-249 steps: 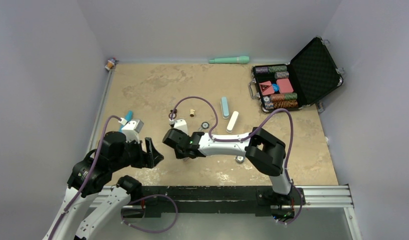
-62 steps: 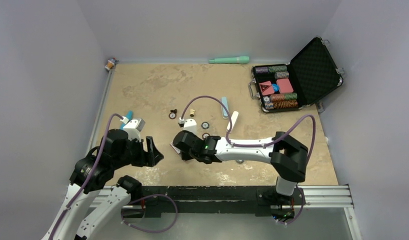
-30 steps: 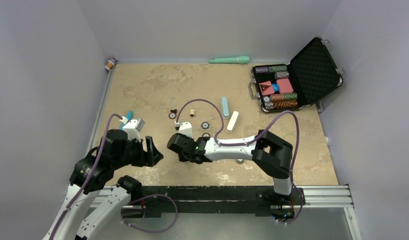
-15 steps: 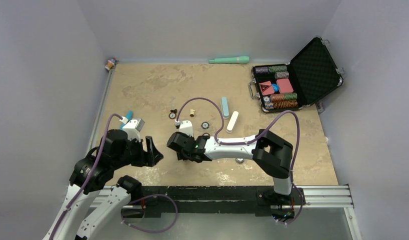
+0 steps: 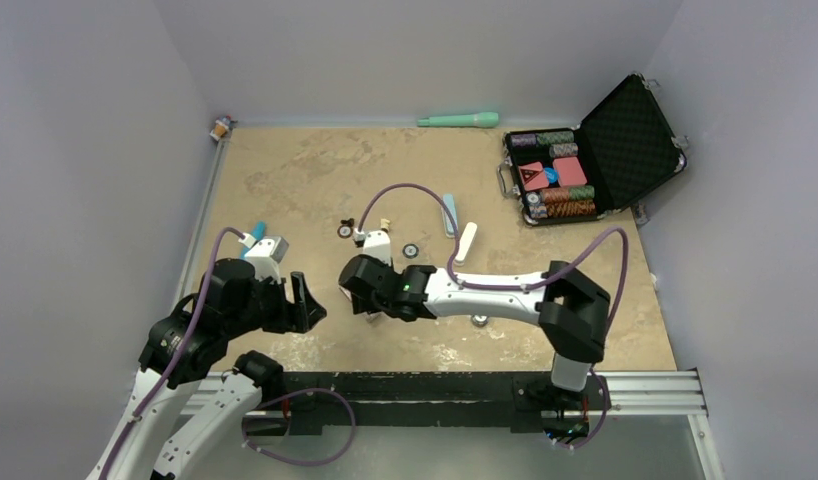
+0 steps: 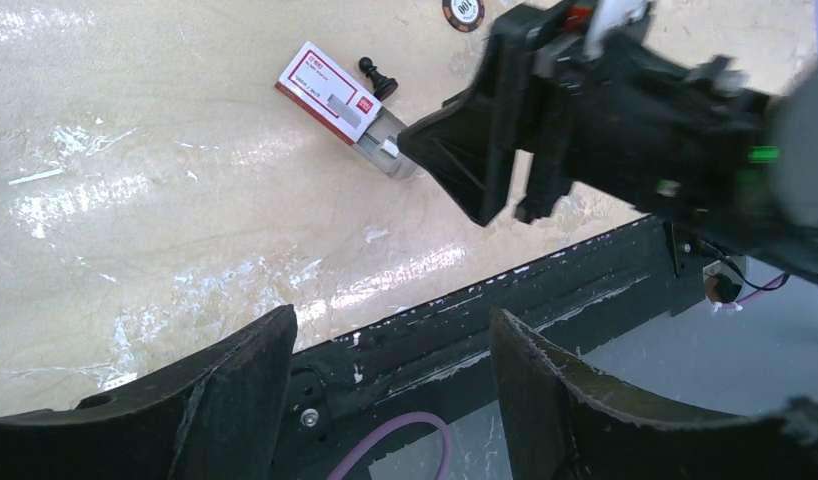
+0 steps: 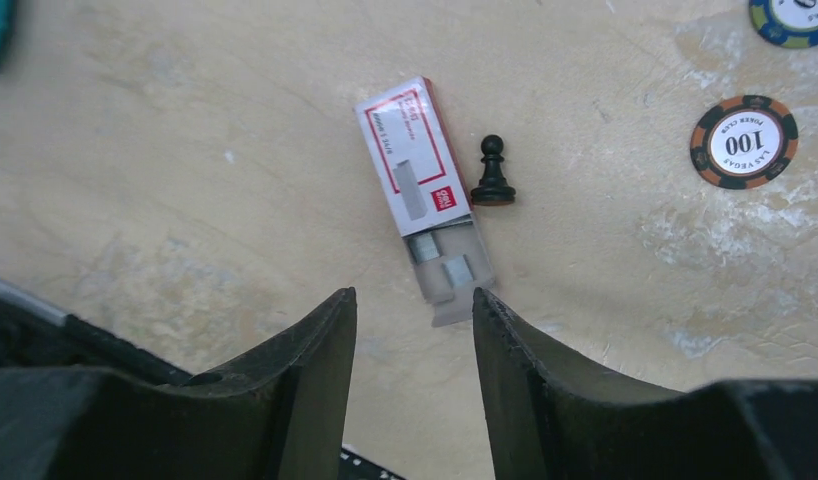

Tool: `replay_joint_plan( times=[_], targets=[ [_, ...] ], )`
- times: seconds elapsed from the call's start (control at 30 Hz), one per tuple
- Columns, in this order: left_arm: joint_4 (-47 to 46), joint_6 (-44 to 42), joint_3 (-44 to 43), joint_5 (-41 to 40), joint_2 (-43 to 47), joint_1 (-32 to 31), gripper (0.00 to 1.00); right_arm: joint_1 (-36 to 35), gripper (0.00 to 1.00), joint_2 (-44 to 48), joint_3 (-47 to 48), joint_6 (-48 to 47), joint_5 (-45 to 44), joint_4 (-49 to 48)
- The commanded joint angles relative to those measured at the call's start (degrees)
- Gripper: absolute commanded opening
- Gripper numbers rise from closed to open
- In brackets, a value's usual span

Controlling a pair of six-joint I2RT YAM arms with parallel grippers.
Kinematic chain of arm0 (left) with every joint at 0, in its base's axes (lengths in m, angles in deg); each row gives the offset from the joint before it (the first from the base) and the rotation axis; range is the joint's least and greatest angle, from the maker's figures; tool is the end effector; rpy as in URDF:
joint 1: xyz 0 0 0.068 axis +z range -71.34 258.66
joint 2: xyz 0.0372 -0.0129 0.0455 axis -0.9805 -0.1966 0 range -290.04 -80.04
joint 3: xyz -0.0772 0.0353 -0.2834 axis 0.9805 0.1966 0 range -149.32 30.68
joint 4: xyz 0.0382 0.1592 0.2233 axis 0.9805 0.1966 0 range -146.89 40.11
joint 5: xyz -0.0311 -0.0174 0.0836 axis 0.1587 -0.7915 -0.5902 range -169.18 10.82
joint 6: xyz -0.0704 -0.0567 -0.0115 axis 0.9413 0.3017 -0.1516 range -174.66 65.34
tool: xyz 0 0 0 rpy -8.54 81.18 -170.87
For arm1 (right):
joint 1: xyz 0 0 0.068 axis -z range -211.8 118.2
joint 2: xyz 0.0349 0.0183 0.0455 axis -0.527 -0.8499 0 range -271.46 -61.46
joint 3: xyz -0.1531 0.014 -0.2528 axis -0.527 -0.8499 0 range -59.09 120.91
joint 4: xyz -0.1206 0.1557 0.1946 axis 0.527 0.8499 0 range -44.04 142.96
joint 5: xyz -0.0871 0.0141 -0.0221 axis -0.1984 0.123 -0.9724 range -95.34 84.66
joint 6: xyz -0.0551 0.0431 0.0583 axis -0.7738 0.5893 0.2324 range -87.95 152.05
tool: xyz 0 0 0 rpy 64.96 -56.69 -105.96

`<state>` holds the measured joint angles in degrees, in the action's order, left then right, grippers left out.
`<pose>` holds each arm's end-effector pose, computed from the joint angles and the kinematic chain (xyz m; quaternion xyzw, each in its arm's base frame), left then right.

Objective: Unload the staples from the stapler

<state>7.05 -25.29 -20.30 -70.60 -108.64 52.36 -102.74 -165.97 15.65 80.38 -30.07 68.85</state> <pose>0.0861 -0.0561 0.3036 0.0063 0.9099 -0.2514 0.3299 0.1755 0.4035 0.1966 -0.1142 0.9209 0.1672 0.3330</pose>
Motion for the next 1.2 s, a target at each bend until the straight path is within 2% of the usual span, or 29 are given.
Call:
replay_joint_plan(
  times=[0.0,0.3,0.4,0.5,0.57,0.7,0.87,1.0,1.17],
  targets=[
    [-1.4,-0.4,-0.1,0.3,-0.1,0.4,0.74,-1.1,0.51,7.4,-1.3,1.1,-1.3,0.3],
    [-1.5,-1.2,-1.1,1.3,-6.6,0.4,0.74,-5.8,0.55,15.1,-8.8,8.5,-2.9,2.4],
    [-4.4,-0.9,-0.6,0.3,-8.9,0.3,0.74,-8.5,0.61,16.5,-10.4,11.8,-3.5,3.4],
    [-5.9,2.2,-0.6,-4.5,-12.6,0.3,0.74,-10.8,0.68,18.1,-12.4,15.1,-4.2,4.9],
    [-7.2,4.1,-0.8,-5.1,-16.6,0.3,0.74,-12.0,0.69,20.0,-13.8,17.3,-4.4,5.7],
    [-14.3,8.0,-0.8,-1.2,-26.5,0.4,0.7,-14.1,0.72,23.5,-16.8,21.2,-4.4,6.6],
    [-21.4,9.1,-2.5,-0.5,-38.3,0.5,0.67,-18.6,0.75,24.2,-16.3,26.5,-4.7,11.0],
    [-23.7,9.7,-4.4,-1.4,-46.9,1.5,0.58,-22.1,0.75,25.1,-17.6,32.0,-5.2,14.3],
    [-26.0,9.5,-5.1,-1.2,-54.5,3.9,0.54,-25.4,0.76,27.6,-21.0,37.8,-5.2,15.8]
  ],
)
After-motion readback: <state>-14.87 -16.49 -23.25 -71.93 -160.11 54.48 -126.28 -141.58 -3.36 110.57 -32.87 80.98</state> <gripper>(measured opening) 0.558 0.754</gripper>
